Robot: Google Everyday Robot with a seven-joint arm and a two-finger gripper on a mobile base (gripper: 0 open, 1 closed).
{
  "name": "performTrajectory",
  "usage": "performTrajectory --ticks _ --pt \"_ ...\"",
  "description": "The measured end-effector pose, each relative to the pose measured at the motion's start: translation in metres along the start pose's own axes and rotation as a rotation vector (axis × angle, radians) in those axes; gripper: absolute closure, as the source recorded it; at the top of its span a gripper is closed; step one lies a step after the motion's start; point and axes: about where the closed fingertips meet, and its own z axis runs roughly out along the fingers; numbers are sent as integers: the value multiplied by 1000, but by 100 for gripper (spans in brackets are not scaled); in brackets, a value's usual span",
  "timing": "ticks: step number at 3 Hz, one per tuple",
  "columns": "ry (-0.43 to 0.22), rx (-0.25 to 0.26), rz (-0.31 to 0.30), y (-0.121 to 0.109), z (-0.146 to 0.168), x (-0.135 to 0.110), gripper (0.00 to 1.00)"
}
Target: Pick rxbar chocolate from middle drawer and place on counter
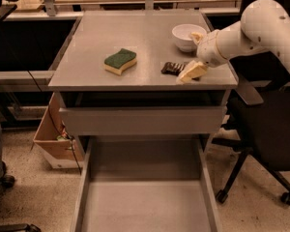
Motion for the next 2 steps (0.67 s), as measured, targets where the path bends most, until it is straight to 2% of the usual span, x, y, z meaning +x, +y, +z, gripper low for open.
performTrajectory --ticks 1,2 --pt "0 0 0 -1 0 0 0" --pt "28 -9 34 18 -51 7 0"
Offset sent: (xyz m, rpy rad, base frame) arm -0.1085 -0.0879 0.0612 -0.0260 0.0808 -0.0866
